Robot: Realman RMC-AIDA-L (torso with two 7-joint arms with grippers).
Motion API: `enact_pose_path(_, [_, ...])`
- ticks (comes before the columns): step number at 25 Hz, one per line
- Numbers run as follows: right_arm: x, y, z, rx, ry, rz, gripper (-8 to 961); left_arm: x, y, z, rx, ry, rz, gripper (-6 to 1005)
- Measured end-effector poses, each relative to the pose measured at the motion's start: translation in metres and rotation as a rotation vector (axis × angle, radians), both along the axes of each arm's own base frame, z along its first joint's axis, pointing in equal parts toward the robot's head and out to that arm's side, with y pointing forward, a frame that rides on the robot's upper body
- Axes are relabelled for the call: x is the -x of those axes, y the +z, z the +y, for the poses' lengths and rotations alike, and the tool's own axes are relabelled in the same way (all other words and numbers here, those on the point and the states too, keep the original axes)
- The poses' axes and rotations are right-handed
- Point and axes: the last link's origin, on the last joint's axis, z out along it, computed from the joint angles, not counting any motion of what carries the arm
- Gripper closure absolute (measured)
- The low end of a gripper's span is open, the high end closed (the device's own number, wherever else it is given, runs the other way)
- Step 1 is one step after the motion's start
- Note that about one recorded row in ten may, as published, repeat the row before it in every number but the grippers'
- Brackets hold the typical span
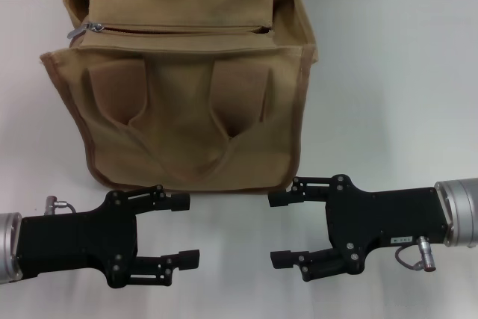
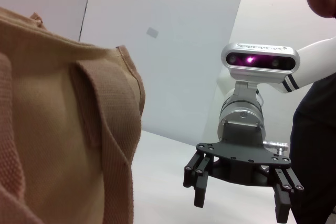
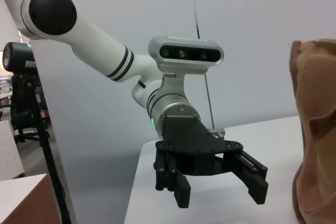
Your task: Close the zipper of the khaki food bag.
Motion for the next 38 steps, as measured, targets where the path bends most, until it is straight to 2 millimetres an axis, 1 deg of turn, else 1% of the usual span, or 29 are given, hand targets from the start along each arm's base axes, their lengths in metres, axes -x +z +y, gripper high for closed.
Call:
enact_pose_path(13, [0.0,0.0,0.0,0.001,0.0,-0.001,157,-0.001,0.0,0.0,-0.007,-0.007,-0.008,167])
enact_pose_path(18, [-0.001,0.0,-0.001,0.0,-0.006,0.0,157,-0.009,0.003,0.001,-0.037,-0.024,-0.067,167])
enact_pose_path(21, [-0.001,0.0,-0.001,0.0,-0.007,0.0,157,-0.02,0.011,0.0,-0.116,-0.069,-0.173,168])
enact_pose_path(22, [-0.002,0.0,-0.001,-0.001,-0.009,0.001,157,-0.024,0.017,0.0,-0.19,-0.083,-0.231,168])
enact_pose_path(23, [-0.002,0.0,-0.001,-0.001,-0.009,0.001,157,-0.024,0.017,0.0,-0.19,-0.083,-0.231,168])
enact_pose_path(26, [-0.002,0.0,-0.001,-0.002,-0.012,0.0,157,-0.024,0.028,0.003,-0.347,-0.048,-0.314,168])
enact_pose_path(27, [-0.003,0.0,-0.002,-0.002,-0.015,-0.001,157,-0.021,0.039,0.004,-0.468,0.0,-0.376,168])
enact_pose_path(28, [-0.003,0.0,-0.002,-0.002,-0.015,-0.001,157,-0.021,0.039,0.004,-0.468,0.0,-0.376,168])
enact_pose_path(29, [-0.003,0.0,-0.002,-0.001,-0.016,-0.001,157,-0.018,0.045,0.004,-0.541,0.034,-0.411,169])
enact_pose_path(31, [-0.004,0.0,-0.003,-0.001,-0.018,-0.001,157,-0.008,0.059,0.001,-0.695,0.112,-0.468,169])
enact_pose_path(32, [-0.004,0.0,-0.003,-0.001,-0.018,-0.001,157,0.002,0.071,-0.002,-0.82,0.179,-0.495,169])
enact_pose_path(33, [-0.004,0.0,-0.003,-0.001,-0.018,-0.001,157,0.002,0.071,-0.002,-0.82,0.179,-0.495,169])
enact_pose_path(35, [-0.004,0.0,-0.003,-0.001,-0.018,-0.001,157,0.013,0.08,-0.004,-0.907,0.242,-0.491,169])
enact_pose_path(37, [-0.004,0.0,-0.003,-0.001,-0.018,-0.001,157,0.027,0.087,0.0,-0.955,0.31,-0.436,170])
enact_pose_path(38, [-0.004,0.0,-0.003,-0.001,-0.018,-0.001,157,0.037,0.09,0.006,-0.964,0.35,-0.38,170])
